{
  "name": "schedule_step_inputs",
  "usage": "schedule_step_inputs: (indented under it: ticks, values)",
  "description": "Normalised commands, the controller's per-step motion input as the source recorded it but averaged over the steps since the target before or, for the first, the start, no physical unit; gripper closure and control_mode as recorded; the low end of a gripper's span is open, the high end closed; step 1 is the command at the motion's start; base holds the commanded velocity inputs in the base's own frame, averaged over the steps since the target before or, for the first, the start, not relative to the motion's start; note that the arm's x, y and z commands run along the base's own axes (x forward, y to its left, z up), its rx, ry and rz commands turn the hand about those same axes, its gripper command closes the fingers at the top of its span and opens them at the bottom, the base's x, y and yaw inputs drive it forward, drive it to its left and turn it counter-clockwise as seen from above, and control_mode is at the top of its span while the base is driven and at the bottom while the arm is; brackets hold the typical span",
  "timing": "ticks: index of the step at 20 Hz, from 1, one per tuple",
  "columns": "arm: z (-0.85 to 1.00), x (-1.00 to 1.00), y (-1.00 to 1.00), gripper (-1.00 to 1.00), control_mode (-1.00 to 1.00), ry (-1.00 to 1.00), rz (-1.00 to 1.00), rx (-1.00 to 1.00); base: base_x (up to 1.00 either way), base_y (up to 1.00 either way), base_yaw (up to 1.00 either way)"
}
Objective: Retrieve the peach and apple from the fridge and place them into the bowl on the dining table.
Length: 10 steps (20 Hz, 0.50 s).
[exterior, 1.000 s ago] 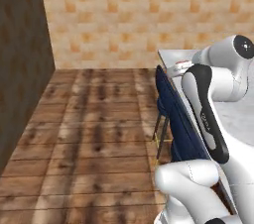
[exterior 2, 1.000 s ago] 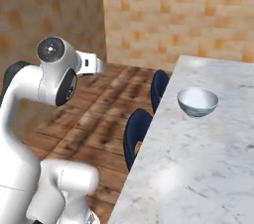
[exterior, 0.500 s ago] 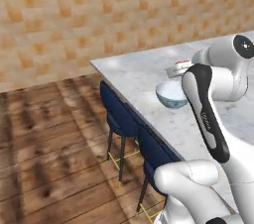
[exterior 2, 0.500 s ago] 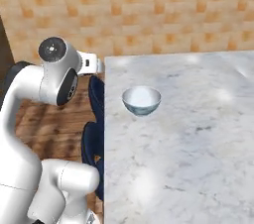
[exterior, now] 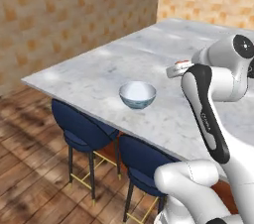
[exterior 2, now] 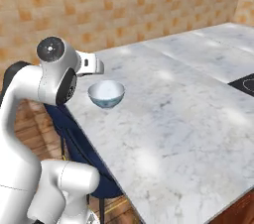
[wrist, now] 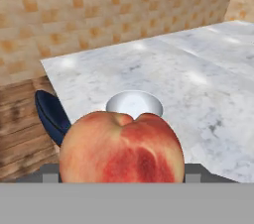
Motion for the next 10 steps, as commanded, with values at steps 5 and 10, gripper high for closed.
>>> schedule_step_inputs:
  ticks: [5, 10]
  values:
    - [0.00, 0.00, 0.00, 1.00, 1.00, 0.00, 0.00, 0.00, 0.47, 0.82, -0.71]
    - [0.00, 0.00, 0.00, 1.00, 1.00, 0.00, 0.00, 0.00, 0.51, 0.89, -0.69]
